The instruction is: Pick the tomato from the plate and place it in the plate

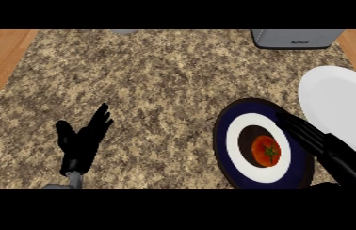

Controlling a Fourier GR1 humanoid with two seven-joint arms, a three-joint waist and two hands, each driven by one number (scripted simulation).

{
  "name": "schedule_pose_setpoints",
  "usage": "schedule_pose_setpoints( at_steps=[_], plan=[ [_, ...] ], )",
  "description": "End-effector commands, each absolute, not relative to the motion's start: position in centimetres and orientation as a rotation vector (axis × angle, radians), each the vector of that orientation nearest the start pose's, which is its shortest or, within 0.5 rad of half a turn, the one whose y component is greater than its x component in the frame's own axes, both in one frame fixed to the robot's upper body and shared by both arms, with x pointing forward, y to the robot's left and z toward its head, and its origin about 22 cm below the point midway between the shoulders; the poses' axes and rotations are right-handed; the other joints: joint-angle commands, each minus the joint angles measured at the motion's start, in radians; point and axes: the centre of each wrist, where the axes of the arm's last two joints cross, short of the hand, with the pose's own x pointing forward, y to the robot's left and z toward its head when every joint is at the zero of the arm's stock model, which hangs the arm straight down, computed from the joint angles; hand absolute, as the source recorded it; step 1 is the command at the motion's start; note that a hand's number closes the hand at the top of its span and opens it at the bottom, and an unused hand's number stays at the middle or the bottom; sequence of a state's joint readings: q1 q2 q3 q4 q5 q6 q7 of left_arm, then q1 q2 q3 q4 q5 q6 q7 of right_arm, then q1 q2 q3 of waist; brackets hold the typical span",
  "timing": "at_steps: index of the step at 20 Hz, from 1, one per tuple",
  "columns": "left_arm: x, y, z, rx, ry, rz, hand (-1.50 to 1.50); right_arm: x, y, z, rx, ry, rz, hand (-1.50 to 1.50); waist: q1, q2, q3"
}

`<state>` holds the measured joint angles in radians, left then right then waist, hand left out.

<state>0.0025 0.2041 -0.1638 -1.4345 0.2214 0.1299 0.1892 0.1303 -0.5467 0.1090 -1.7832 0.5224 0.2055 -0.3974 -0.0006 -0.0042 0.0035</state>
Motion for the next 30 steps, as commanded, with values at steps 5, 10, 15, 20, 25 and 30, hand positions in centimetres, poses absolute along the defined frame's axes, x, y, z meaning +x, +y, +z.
schedule_pose_setpoints(
  at_steps=[5,10,15,20,25,30],
  plan=[
    [23.8,25.6,-3.4,0.005,-1.191,-0.007,0.0,21.2,-28.1,4.9,-0.525,-1.664,1.255,-1.5,0.001,0.004,-0.004],
    [23.9,24.3,-3.6,0.013,-1.193,0.0,0.0,21.8,-29.4,2.4,-0.539,-1.641,1.271,-1.5,0.0,0.004,-0.004],
    [22.5,22.6,-4.7,0.005,-1.187,-0.003,0.0,24.1,-26.6,2.6,-0.526,-1.618,1.299,-1.5,0.004,0.005,-0.004],
    [23.6,25.5,-4.5,0.009,-1.192,-0.011,0.0,22.8,-26.4,-0.4,-0.516,-1.589,1.338,-1.5,0.0,0.005,-0.004],
    [22.2,24.1,-3.8,0.0,-1.194,-0.002,0.0,24.0,-28.4,-1.9,-0.587,-1.617,1.47,1.5,0.005,0.004,-0.003],
    [22.7,24.7,-3.8,0.028,-1.186,-0.026,0.0,24.8,-27.7,1.0,-0.641,-1.643,1.445,1.5,0.001,0.004,-0.004]
  ],
)
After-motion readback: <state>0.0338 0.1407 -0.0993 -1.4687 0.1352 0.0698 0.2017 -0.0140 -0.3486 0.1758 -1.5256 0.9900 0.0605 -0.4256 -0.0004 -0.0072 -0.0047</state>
